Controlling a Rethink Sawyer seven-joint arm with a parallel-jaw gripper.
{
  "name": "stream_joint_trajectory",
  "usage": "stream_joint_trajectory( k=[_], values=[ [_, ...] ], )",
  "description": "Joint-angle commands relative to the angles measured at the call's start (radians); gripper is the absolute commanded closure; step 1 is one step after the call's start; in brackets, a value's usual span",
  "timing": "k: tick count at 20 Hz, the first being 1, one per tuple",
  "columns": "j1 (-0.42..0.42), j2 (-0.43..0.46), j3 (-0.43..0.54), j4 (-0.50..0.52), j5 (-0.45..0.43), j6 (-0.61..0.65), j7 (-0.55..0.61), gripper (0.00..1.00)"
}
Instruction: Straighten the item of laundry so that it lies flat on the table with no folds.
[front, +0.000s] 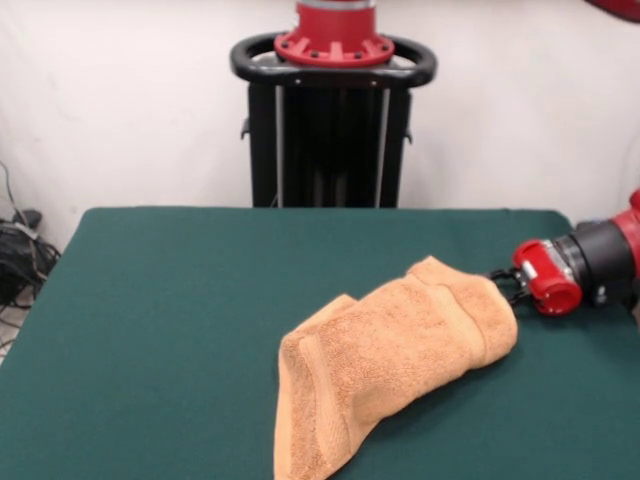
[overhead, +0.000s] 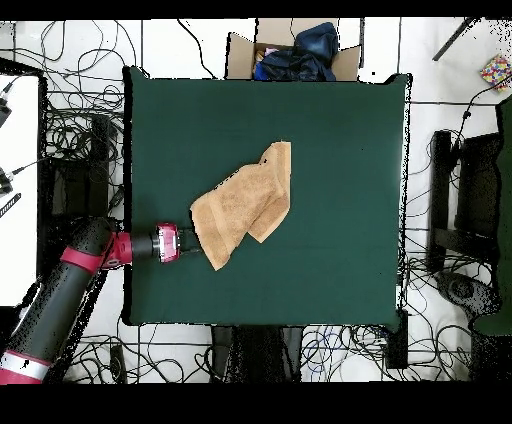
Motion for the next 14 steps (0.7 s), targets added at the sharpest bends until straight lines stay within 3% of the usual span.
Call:
stream_joint_trajectory(
  k=[1, 6, 14],
  values=[
    [-0.111, 0.122, 0.050, -0.274, -0.016, -0.462, 0.030, 0.00],
    [-0.121, 0.144, -0.034, -0.315, -0.061, -0.476, 0.105, 0.00],
    [-0.120, 0.143, -0.118, -0.325, -0.130, -0.514, 0.122, 0.00]
  ],
)
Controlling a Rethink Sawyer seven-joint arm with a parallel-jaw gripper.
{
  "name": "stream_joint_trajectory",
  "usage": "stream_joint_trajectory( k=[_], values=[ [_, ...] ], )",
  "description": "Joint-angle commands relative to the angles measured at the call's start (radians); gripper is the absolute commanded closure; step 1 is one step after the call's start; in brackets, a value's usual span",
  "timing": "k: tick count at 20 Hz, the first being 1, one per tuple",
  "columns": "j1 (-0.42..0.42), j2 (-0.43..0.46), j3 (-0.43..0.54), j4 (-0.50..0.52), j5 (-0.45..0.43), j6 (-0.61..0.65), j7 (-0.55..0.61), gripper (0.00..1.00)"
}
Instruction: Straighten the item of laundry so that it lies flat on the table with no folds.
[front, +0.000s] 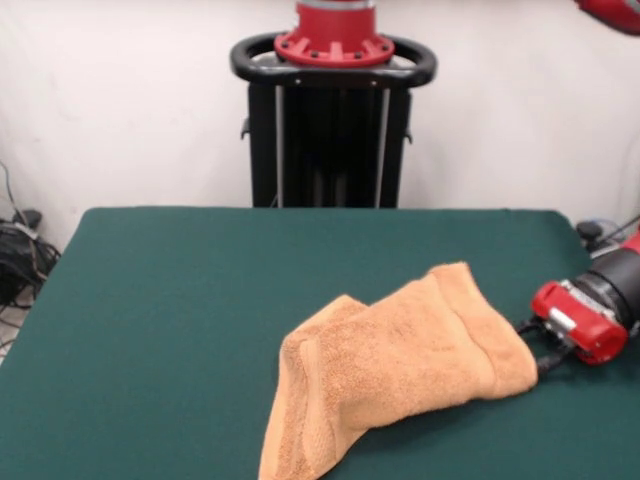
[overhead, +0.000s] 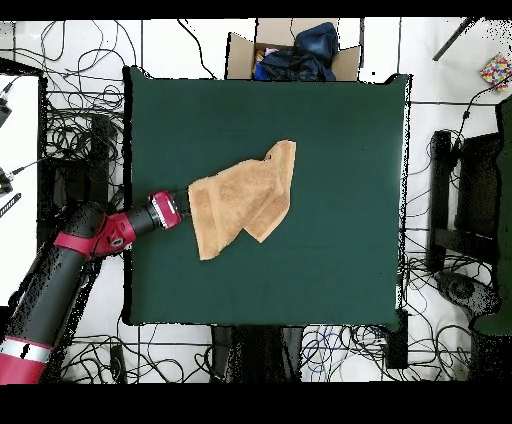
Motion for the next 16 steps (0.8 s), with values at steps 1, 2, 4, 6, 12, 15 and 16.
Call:
stream_joint_trajectory(
  k=[1, 2, 4, 6, 12, 15, 16],
  values=[
    [-0.047, 0.115, -0.035, -0.209, -0.008, -0.237, 0.136, 0.00],
    [-0.047, 0.124, -0.069, -0.215, -0.017, -0.223, 0.150, 0.00],
    [-0.054, 0.139, -0.119, -0.229, -0.020, -0.212, 0.174, 0.00],
    [-0.063, 0.147, -0.133, -0.242, -0.007, -0.226, 0.183, 0.00],
    [-0.065, 0.151, -0.135, -0.240, 0.034, -0.260, 0.193, 0.00],
    [-0.054, 0.134, -0.100, -0.225, 0.041, -0.261, 0.170, 0.00],
    [-0.051, 0.131, -0.097, -0.222, 0.041, -0.261, 0.169, 0.00]
  ],
)
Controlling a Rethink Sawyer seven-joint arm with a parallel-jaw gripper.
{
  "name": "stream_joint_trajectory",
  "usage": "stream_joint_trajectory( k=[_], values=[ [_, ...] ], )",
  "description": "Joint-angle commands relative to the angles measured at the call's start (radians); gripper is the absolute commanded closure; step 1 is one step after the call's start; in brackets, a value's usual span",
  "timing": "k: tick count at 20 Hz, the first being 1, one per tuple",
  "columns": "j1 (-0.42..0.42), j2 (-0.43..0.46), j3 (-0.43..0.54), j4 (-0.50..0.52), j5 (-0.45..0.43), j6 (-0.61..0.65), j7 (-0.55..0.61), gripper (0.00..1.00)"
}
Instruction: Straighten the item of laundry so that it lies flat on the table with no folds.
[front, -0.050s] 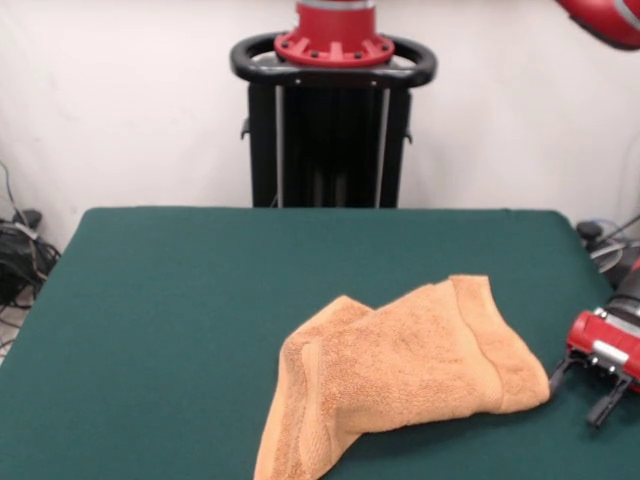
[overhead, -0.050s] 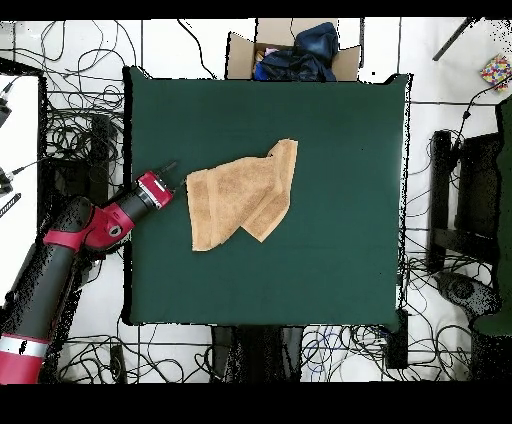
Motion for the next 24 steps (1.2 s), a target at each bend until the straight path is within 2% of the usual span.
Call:
stream_joint_trajectory(
  k=[1, 9, 14, 19, 24],
  values=[
    [-0.017, 0.073, 0.054, -0.146, 0.081, -0.111, 0.167, 0.00],
    [-0.015, 0.075, 0.052, -0.143, 0.084, -0.112, 0.177, 0.00],
    [-0.016, 0.052, 0.134, -0.145, 0.120, -0.005, 0.134, 0.00],
    [-0.027, 0.056, 0.140, -0.152, 0.119, 0.046, 0.110, 0.00],
    [-0.049, 0.071, 0.126, -0.172, 0.148, 0.123, 0.150, 0.00]
  ],
)
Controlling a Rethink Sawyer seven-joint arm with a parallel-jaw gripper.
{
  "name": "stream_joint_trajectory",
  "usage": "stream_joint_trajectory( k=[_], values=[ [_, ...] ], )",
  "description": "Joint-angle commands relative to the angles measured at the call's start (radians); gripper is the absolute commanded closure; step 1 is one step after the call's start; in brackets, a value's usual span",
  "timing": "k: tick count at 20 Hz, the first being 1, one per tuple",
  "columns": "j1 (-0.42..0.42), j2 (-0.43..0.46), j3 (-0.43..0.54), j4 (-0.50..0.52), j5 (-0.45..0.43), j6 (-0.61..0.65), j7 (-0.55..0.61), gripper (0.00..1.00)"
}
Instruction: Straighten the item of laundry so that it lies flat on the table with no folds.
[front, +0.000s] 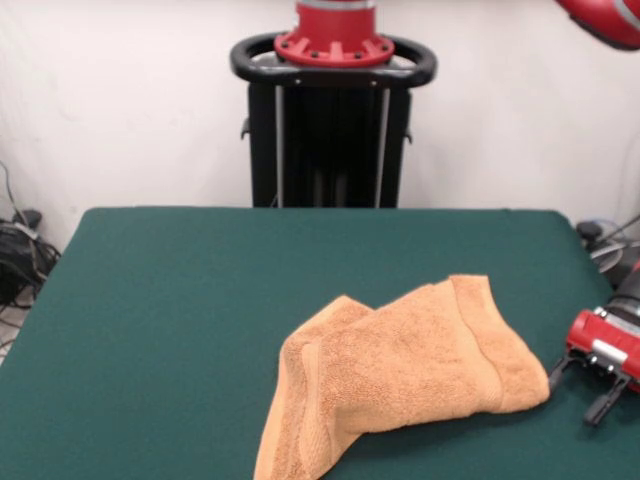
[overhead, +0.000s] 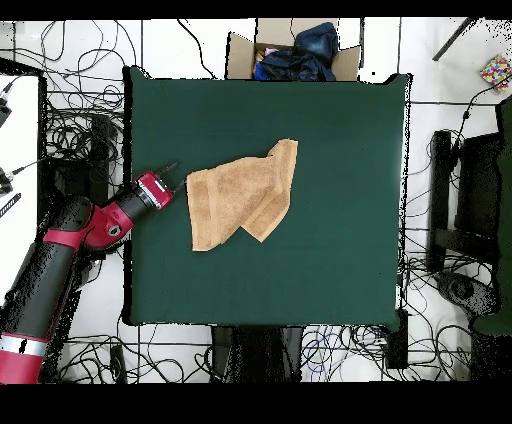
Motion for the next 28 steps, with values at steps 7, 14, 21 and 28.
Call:
stream_joint_trajectory(
  k=[7, 14, 21, 28],
  values=[
    [-0.102, 0.107, 0.098, -0.225, 0.189, 0.169, 0.184, 0.00],
    [-0.153, 0.145, 0.011, -0.305, 0.187, 0.321, 0.195, 0.00],
    [-0.227, 0.174, -0.106, -0.404, 0.202, 0.372, 0.314, 0.00],
    [-0.247, 0.168, -0.111, -0.416, 0.184, 0.377, 0.280, 0.00]
  ],
)
